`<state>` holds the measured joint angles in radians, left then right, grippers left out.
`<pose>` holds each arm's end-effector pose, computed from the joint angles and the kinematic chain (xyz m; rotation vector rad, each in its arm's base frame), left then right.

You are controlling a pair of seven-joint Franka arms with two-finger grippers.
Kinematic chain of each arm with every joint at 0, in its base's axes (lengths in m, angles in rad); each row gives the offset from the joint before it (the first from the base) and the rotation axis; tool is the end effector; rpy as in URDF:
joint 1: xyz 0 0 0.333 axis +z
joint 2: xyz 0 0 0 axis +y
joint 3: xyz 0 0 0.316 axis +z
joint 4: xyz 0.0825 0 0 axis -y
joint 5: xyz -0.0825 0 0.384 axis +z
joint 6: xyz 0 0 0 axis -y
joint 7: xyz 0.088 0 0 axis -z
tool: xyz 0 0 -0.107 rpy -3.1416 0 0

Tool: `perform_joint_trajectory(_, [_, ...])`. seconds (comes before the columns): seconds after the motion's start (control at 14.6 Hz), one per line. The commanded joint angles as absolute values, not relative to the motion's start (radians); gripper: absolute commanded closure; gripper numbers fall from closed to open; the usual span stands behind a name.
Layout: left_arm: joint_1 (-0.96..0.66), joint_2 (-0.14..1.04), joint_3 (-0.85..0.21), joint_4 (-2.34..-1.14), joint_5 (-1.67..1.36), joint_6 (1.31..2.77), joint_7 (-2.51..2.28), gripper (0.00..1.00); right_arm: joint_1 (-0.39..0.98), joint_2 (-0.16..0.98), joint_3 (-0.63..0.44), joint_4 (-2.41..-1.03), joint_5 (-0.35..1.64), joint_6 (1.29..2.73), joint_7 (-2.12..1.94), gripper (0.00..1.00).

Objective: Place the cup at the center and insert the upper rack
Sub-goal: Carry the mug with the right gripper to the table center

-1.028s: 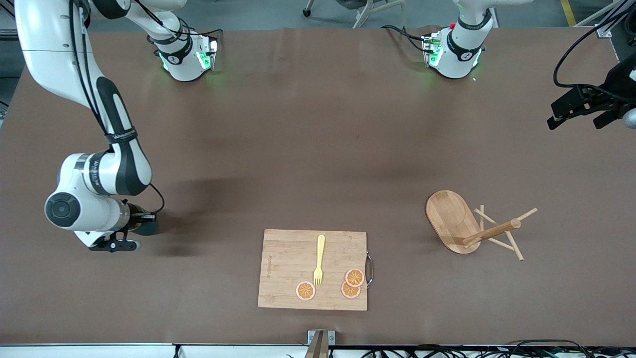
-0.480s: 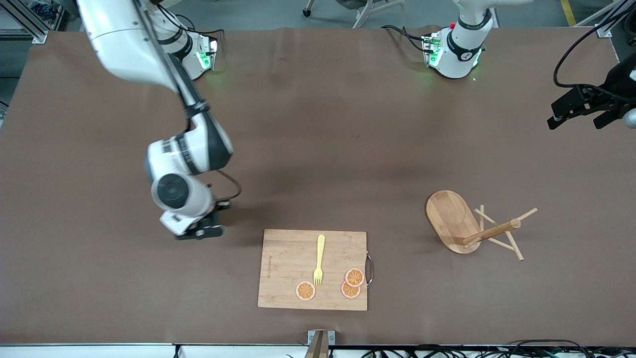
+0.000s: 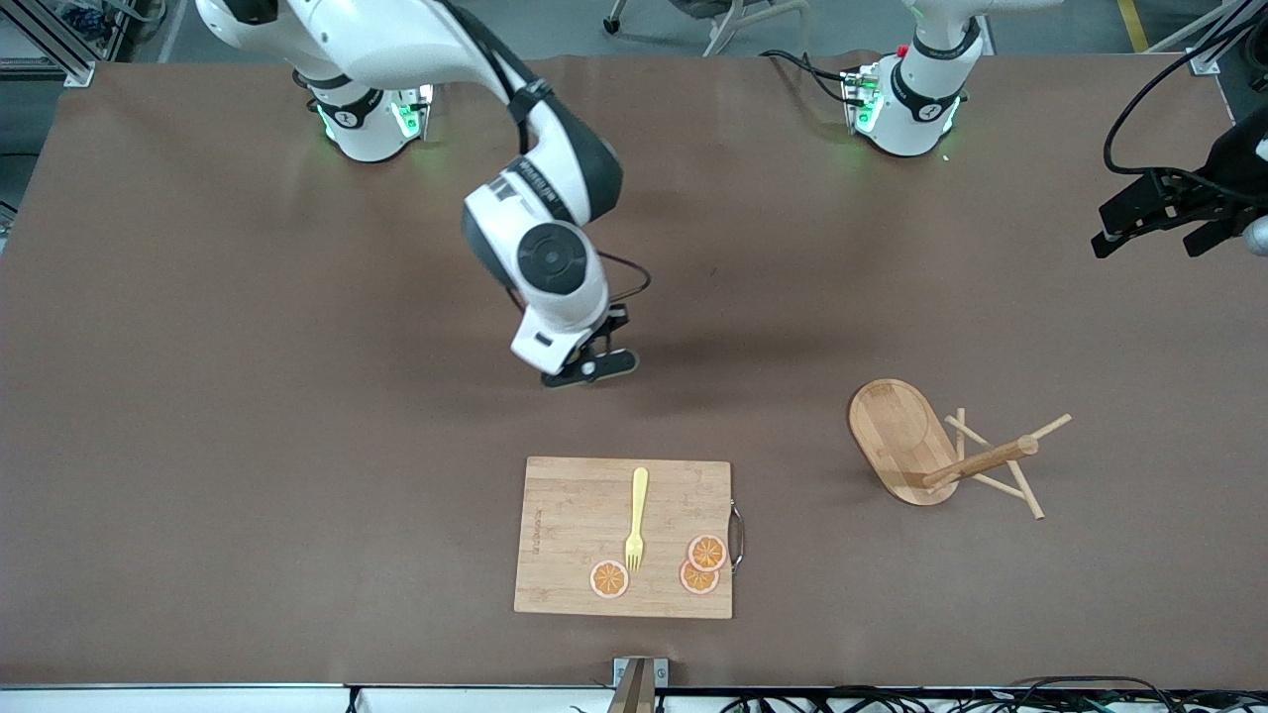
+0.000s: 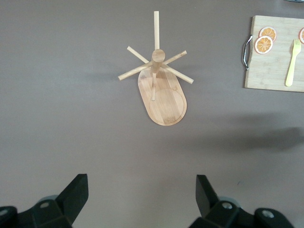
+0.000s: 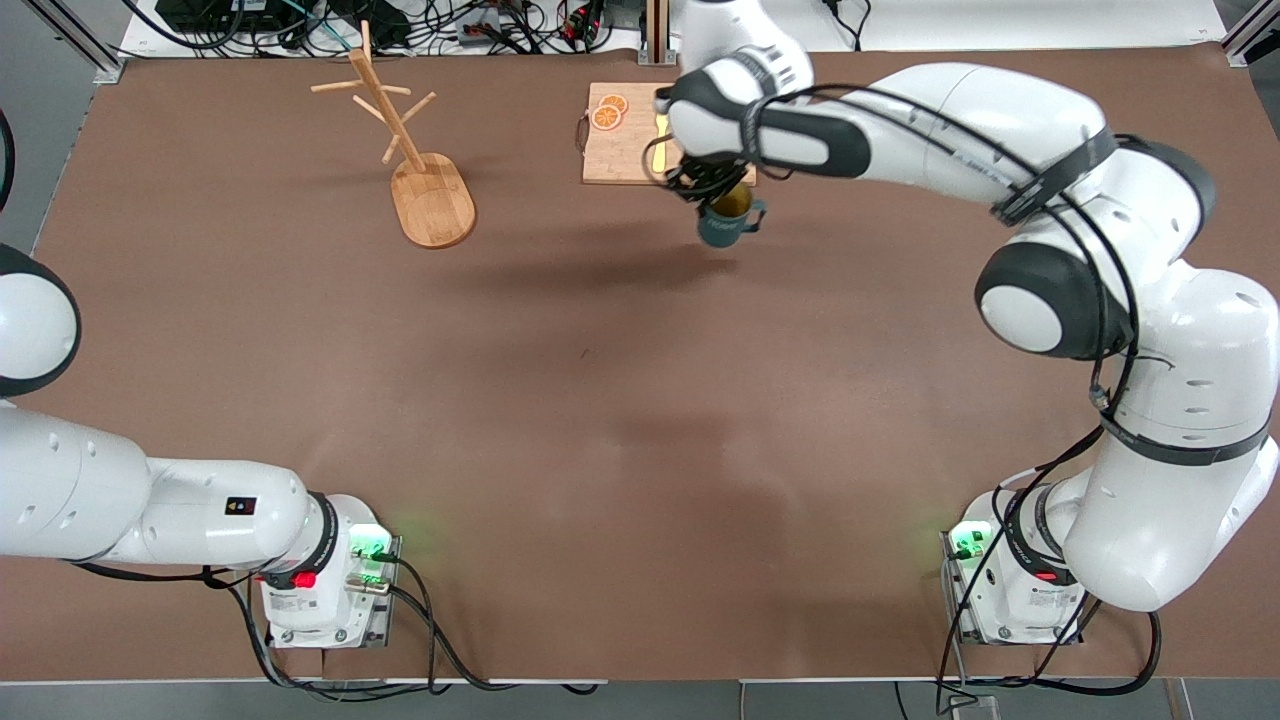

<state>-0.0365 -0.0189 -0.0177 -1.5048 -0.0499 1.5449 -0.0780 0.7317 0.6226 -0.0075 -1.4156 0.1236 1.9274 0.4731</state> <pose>0.5452 -0.0351 0.6638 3.0869 0.0325 0.0858 0.5233 0.4756 0.3266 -3.0890 -0.3141 0.2376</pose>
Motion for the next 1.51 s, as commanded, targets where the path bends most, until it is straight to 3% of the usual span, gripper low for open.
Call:
perform_joint_trajectory(0.0, [-0.038, -0.025, -0.018, -1.500, -0.035, 1.546, -0.091, 0.00, 0.794, 0.702, -0.012, -1.329, 0.146, 1.989, 0.616, 0.99])
perform_joint_trajectory(0.69, [-0.038, -0.025, -0.018, -1.500, -0.035, 1.546, -0.091, 0.00, 0.942, 0.854, -0.012, -1.180, 0.146, 2.105, 0.841, 1.00])
perform_joint_trajectory(1.3, [-0.037, -0.023, -0.018, -1.500, -0.035, 1.546, -0.091, 0.00, 0.992, 0.907, -0.012, -1.172, 0.144, 2.126, 0.913, 1.00])
perform_joint_trajectory(1.37, [-0.038, -0.025, -0.018, -1.500, -0.035, 1.546, -0.091, 0.00, 0.992, 0.907, -0.014, -1.172, 0.144, 2.123, 0.911, 0.99])
perform_joint_trajectory(1.44, [-0.037, -0.025, -0.018, -1.500, -0.037, 1.546, -0.091, 0.00, 0.989, 0.905, -0.014, -1.170, 0.144, 2.122, 0.911, 0.85])
